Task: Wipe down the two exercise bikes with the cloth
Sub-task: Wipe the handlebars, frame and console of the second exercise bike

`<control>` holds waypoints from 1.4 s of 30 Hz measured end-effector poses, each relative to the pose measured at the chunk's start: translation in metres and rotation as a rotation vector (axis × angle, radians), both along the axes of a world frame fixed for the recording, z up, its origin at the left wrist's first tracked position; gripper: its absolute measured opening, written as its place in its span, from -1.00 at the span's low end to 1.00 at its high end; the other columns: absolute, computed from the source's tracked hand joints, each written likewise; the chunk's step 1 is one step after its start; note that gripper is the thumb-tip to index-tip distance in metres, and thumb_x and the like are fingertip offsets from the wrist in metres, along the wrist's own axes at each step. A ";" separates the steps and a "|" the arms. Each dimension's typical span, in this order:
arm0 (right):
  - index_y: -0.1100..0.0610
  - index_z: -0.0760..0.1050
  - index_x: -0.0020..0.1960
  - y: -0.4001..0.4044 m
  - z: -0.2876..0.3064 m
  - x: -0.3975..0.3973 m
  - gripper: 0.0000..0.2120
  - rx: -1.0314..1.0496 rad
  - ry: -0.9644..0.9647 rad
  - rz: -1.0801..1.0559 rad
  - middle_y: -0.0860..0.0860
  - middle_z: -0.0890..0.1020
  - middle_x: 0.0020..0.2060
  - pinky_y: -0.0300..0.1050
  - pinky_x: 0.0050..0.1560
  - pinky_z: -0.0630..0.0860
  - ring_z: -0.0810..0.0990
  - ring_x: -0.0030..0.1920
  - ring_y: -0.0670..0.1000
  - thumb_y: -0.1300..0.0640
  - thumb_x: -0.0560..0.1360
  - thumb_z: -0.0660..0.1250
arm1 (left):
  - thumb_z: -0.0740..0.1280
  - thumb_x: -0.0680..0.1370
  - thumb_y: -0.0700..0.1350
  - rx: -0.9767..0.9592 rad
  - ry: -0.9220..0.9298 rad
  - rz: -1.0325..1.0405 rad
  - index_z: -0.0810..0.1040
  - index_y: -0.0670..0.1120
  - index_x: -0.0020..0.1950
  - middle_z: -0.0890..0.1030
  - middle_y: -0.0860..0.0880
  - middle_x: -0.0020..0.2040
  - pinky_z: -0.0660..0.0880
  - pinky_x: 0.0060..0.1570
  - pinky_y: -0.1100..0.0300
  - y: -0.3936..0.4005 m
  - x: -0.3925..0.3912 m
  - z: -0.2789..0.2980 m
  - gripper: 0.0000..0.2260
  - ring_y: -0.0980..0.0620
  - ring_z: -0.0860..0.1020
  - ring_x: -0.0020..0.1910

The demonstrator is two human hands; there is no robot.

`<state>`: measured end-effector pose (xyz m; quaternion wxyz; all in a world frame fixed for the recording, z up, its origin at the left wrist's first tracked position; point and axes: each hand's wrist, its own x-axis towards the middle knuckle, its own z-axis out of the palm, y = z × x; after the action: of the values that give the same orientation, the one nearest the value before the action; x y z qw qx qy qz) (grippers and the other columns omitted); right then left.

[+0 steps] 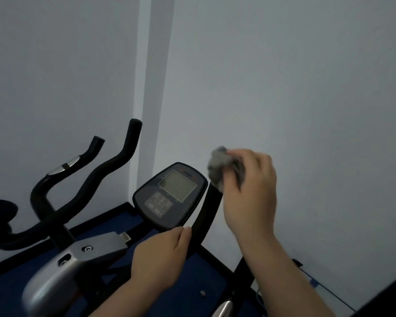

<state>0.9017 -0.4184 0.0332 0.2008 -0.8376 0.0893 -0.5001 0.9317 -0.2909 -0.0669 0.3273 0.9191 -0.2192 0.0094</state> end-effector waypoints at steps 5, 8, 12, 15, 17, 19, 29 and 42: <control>0.06 0.50 0.05 -0.006 -0.003 0.040 -0.85 0.075 0.245 0.144 -0.03 0.54 0.00 -0.22 -0.16 0.37 0.51 -0.09 -0.05 0.02 0.58 0.22 | -0.03 0.63 0.15 -0.014 0.019 0.001 0.46 0.00 -0.18 0.57 0.01 -0.28 0.50 -0.16 0.08 0.001 0.001 0.001 -0.61 0.09 0.56 -0.24; 0.01 0.49 0.09 0.013 -0.022 0.041 -0.84 0.557 -0.127 0.048 -0.05 0.62 -0.03 -0.39 -0.17 0.41 0.55 -0.10 -0.10 0.02 0.61 0.18 | -0.02 0.64 0.14 -0.014 0.036 -0.003 0.46 0.00 -0.21 0.57 0.01 -0.29 0.49 -0.15 0.08 0.001 0.000 0.000 -0.60 0.09 0.56 -0.25; 0.05 0.47 0.23 0.028 -0.033 0.032 -0.76 0.455 -0.193 0.037 -0.11 0.55 0.12 -0.45 0.04 0.42 0.51 0.07 -0.22 0.12 0.62 0.14 | -0.03 0.63 0.16 -0.037 0.026 -0.014 0.53 0.03 -0.11 0.60 0.02 -0.26 0.46 -0.19 0.13 0.001 0.001 0.000 -0.59 0.12 0.56 -0.24; 0.03 0.51 0.08 0.006 -0.016 0.040 -0.79 0.545 -0.102 0.129 -0.10 0.62 -0.09 -0.31 -0.11 0.48 0.56 -0.11 -0.22 0.05 0.64 0.10 | -0.03 0.65 0.11 -0.005 0.013 -0.025 0.51 0.04 -0.08 0.59 0.05 -0.24 0.49 -0.15 0.10 -0.001 0.003 -0.001 -0.64 0.11 0.55 -0.23; -0.01 0.51 0.04 0.012 -0.025 0.041 -0.80 0.697 -0.182 0.034 -0.15 0.63 -0.19 -0.30 -0.21 0.48 0.56 -0.20 -0.23 0.01 0.63 0.11 | -0.03 0.66 0.08 0.009 0.000 -0.029 0.49 0.03 -0.10 0.59 0.03 -0.23 0.50 -0.15 0.09 -0.001 0.002 -0.001 -0.65 0.09 0.56 -0.21; -0.01 0.52 0.18 0.032 -0.057 0.033 -0.77 0.851 -0.226 -0.074 -0.12 0.65 -0.11 -0.34 -0.16 0.51 0.59 -0.13 -0.19 0.08 0.62 0.15 | -0.11 0.65 0.10 0.021 -0.008 -0.048 0.51 0.03 0.02 0.63 0.04 -0.04 0.48 -0.16 0.16 0.000 0.004 -0.001 -0.59 0.05 0.59 -0.06; -0.01 0.53 0.05 0.027 -0.044 0.029 -0.74 0.879 -0.091 -0.152 -0.07 0.61 -0.26 -0.14 -0.25 0.50 0.57 -0.23 -0.01 0.23 0.58 0.11 | 0.12 0.52 0.22 -0.177 0.458 -0.161 0.61 0.16 -0.01 0.57 0.21 -0.01 0.37 0.22 0.08 0.009 0.019 0.010 -0.69 0.07 0.51 0.16; 0.19 0.58 0.18 0.017 -0.037 -0.010 -0.67 -0.313 0.128 -0.163 0.17 0.54 0.06 0.02 -0.03 0.52 0.49 0.07 0.15 0.35 0.43 0.39 | 0.23 0.60 -0.04 -0.269 0.470 -0.265 0.64 0.02 -0.07 0.68 -0.03 -0.01 0.46 0.19 -0.04 0.021 0.023 0.013 -0.80 0.01 0.59 0.02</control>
<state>0.8920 -0.4015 -0.0037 0.0206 -0.8787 0.0904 -0.4683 0.9544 -0.2702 -0.0540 0.4863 0.8078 -0.2522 -0.2177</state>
